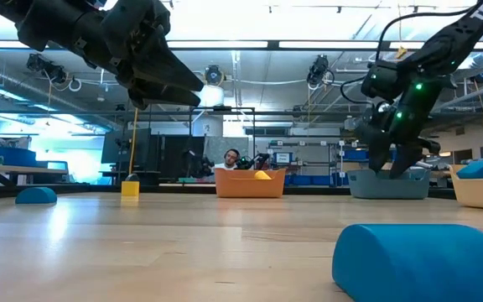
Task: Sort blocks by size
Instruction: Put the yellow cube block into the yellow bin
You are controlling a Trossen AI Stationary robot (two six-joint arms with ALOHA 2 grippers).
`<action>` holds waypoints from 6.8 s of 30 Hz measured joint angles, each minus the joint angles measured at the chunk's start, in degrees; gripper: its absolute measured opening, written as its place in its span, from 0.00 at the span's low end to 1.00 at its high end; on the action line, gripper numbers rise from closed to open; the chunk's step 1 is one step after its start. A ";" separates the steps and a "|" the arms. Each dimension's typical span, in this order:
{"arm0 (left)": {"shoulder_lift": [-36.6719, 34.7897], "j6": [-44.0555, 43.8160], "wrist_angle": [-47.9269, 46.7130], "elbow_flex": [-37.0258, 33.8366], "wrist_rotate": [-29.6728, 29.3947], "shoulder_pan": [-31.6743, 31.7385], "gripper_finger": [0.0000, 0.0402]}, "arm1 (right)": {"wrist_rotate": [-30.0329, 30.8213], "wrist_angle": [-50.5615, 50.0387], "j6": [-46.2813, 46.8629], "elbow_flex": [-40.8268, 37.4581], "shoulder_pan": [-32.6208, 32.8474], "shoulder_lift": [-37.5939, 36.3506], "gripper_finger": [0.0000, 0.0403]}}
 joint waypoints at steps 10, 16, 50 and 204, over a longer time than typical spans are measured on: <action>0.00 0.22 -0.09 0.00 0.00 0.00 0.59 | -1.36 -0.51 -0.46 0.02 1.14 -6.35 0.63; 0.00 0.26 -0.40 0.00 0.00 0.00 0.59 | -8.64 -0.59 -0.44 0.04 3.78 -10.96 0.60; 8.57 -9.39 1.82 0.51 -5.33 2.20 0.79 | 27.36 -0.55 24.37 0.04 61.11 -15.97 0.45; 18.64 -29.92 14.53 14.37 14.23 1.21 0.37 | 46.23 63.21 -42.90 19.50 71.80 35.50 0.37</action>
